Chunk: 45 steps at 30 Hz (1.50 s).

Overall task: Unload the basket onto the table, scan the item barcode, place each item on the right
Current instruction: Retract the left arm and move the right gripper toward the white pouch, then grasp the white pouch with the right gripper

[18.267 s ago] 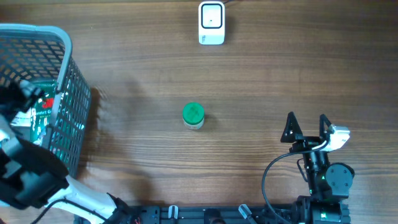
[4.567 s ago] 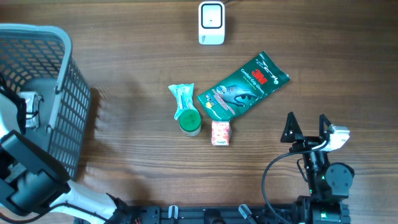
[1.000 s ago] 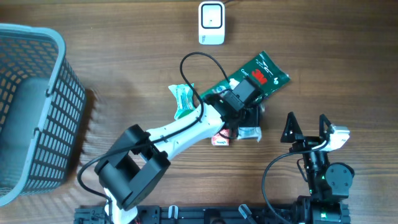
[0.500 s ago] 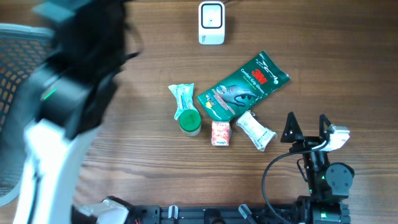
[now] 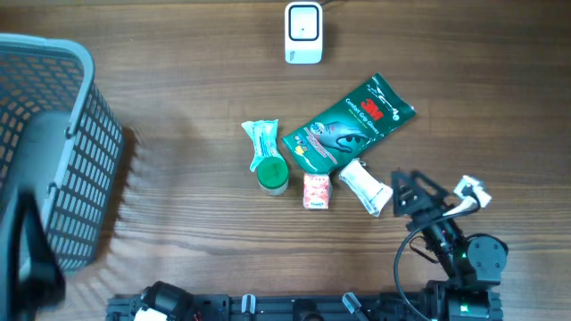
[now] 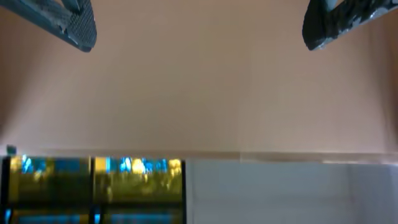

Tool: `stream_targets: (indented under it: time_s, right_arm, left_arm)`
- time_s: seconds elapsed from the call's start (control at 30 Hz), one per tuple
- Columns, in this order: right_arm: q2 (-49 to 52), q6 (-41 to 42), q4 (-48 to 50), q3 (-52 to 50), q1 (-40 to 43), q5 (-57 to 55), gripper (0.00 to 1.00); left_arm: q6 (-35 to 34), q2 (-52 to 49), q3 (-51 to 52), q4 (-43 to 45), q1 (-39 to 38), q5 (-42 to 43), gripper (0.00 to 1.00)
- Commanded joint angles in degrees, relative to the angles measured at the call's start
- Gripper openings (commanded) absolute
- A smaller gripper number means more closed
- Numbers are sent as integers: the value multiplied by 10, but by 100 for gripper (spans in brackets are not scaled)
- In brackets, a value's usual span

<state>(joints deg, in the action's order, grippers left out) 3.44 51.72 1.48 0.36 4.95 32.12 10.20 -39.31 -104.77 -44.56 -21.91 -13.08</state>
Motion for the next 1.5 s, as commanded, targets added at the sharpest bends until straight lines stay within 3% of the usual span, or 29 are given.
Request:
stream_targets:
  time_s: [0.0,0.07,0.23,0.3,0.33,0.37,0.43,0.53,0.63,0.7,0.77,0.83,0.9,1.0,1.07,1.2,1.27,1.4,1.47]
  right_arm:
    - [-4,142,14,0,-1,199,100]
    - [-4,146,56,0,-1,253,100]
    - [-2,141,31,63,-1,269,99]
    - [16,44,-107,118,-1,259,99]
    - [38,-55,-268,176,-1,218,99]
    - [68,-154,-424,244,-1,136,99]
    - [147,-254,-623,402,-1,-36,99]
    - [263,-280,-718,600,-1,-173,99]
    - [374,-276,-772,720,-1,-210,100]
    - [433,-298,-782,737,-1,-205,100]
    - [496,-404,-753,737,-1,-158,100]
    - [560,-473,-694,737,-1,-120,100]
    - [643,-566,-664,737,-8,-99,100]
    - [744,-590,-654,737,-63,-102,100]
    - [826,-585,-646,737,-147,-168,100]
    - [894,-578,-641,737,-249,-312,100]
    - [916,-589,-639,728,-265,-351,100]
    - [957,-611,-608,712,-265,-319,100]
    - [994,-610,-611,712,-266,-321,100]
  left_arm:
    - [-3,125,142,49,66,51,100]
    - [-1,190,212,56,101,74,100]
    - [-2,350,326,71,177,151,100]
    - [-2,382,342,70,172,152,100]
    - [-2,391,346,59,165,152,100]
    - [-1,390,350,51,165,152,100]
    - [1,390,366,56,165,137,100]
    - [1,390,378,119,165,45,100]
    - [1,386,382,190,165,12,100]
    - [-26,378,402,270,164,15,100]
    - [-30,358,435,369,164,-5,100]
    - [-33,350,442,327,164,-49,100]
    - [-78,350,445,220,164,-49,100]
    - [-79,350,493,186,164,-33,100]
    - [-85,350,590,249,164,20,100]
    - [-133,350,734,333,164,19,100]
    - [-141,350,778,348,164,19,100]
    - [-144,350,824,359,164,6,100]
    - [-189,350,839,369,164,-27,100]
